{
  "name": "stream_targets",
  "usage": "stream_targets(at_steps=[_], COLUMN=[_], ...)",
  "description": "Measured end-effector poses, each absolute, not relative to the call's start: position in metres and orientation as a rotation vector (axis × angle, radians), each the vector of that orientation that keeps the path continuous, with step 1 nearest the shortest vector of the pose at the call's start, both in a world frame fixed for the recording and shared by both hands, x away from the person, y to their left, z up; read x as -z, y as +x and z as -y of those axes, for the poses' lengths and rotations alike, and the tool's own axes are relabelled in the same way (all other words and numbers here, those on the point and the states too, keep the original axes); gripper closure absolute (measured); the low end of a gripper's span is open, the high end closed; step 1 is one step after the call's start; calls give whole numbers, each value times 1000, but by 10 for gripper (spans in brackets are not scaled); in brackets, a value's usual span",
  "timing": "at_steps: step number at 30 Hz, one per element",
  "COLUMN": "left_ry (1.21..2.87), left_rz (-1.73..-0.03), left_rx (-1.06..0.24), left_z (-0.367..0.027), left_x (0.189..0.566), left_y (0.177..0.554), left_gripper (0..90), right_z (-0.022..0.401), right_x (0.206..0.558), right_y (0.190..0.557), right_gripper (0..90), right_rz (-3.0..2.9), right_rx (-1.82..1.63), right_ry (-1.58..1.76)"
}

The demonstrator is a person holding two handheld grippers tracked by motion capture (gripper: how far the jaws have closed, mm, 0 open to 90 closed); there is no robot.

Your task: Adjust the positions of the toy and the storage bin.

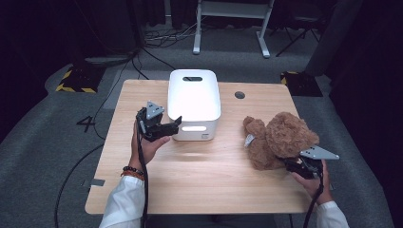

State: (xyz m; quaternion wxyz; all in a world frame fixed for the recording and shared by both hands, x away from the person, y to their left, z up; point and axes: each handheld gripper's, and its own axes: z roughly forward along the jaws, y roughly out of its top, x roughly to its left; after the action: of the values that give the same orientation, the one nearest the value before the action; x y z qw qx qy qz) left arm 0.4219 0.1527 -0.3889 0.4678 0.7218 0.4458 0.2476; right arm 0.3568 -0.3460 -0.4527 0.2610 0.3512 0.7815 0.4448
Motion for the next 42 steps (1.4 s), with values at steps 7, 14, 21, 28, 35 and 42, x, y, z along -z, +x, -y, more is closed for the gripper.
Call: stream_targets(at_steps=[7, 14, 21, 28, 35, 42], left_ry=[1781, 1803, 1803, 1823, 1844, 1830], left_rz=[-1143, -1220, -1252, -1247, -1237, -1191], left_rx=[-589, -550, -494, -464, -457, -409], left_z=[-152, -157, -156, -148, -141, -134], left_x=[387, 396, 404, 404, 402, 404], left_y=[440, 459, 469, 469, 460, 446], left_gripper=[242, 291, 347, 382, 378, 375], right_z=[346, 345, 345, 344, 344, 344], right_x=[453, 453, 453, 453, 452, 452], right_y=[357, 358, 357, 358, 358, 358], right_gripper=[564, 561, 559, 559, 559, 559], right_rz=[-2119, -2118, -2120, -2121, -2118, -2118], right_rx=[-1204, -1206, -1202, -1200, -1195, -1193], right_ry=[946, 940, 940, 939, 941, 940])
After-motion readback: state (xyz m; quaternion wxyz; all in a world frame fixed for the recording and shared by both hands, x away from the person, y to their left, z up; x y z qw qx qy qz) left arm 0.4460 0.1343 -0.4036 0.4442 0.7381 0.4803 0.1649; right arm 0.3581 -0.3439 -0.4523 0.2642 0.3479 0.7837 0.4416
